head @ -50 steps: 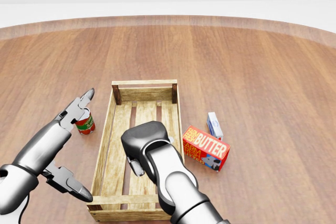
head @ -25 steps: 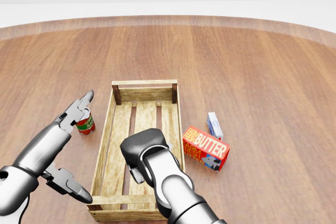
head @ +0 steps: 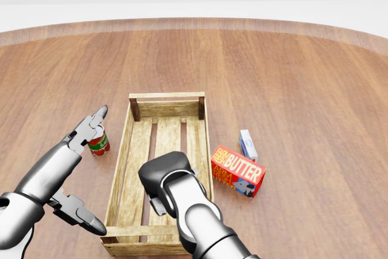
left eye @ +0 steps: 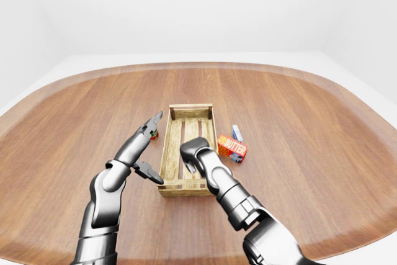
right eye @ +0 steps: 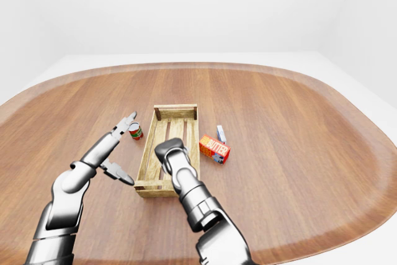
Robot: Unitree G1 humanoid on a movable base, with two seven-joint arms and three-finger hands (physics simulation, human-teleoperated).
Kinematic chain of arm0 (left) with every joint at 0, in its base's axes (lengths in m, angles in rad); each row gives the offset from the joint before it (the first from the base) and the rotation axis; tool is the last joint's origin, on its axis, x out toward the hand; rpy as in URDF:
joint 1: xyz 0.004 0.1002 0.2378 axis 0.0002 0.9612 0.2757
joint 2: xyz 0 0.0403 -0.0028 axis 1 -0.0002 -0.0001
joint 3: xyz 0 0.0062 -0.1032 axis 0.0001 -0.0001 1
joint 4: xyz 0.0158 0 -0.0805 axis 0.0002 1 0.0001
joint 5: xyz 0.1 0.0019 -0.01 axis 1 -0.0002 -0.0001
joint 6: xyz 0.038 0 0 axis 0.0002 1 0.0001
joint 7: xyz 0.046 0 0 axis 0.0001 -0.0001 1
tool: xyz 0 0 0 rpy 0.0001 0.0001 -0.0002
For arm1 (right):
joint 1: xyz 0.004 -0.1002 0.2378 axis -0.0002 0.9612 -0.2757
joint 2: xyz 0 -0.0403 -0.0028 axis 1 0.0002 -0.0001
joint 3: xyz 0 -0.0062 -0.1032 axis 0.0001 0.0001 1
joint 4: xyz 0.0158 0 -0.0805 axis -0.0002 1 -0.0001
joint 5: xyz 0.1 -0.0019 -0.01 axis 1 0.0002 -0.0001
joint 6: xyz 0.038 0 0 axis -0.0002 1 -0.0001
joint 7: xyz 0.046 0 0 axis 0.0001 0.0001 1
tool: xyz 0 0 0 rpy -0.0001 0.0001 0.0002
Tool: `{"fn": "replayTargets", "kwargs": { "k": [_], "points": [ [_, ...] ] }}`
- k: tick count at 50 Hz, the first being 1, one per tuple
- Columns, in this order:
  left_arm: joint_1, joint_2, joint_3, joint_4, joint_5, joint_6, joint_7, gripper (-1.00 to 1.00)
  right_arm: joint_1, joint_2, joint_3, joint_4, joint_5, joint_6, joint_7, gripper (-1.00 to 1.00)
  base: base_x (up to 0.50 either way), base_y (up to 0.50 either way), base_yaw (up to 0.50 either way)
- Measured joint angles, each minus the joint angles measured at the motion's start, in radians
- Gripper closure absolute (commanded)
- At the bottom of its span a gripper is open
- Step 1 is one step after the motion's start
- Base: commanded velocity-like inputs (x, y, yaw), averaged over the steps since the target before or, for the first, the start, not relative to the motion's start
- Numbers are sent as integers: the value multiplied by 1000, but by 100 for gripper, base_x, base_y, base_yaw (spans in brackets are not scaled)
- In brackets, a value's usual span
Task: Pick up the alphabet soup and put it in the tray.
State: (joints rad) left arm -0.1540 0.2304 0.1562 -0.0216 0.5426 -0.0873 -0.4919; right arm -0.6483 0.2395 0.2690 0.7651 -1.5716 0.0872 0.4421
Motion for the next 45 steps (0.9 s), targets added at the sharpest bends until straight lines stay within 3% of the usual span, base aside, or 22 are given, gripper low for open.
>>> {"fn": "replayTargets", "kwargs": {
  "k": [14, 45],
  "points": [
    [-1, -1, -2, 2, 0, 0, 0, -100, -30, 9, -6, 17, 7, -6, 15, 100, 0, 0, 0],
    [-7, 4, -3, 26, 3, 0, 4, -100, -282, -24, -59, 340, 129, -19, -71, 100, 0, 0, 0]
  ]
}}
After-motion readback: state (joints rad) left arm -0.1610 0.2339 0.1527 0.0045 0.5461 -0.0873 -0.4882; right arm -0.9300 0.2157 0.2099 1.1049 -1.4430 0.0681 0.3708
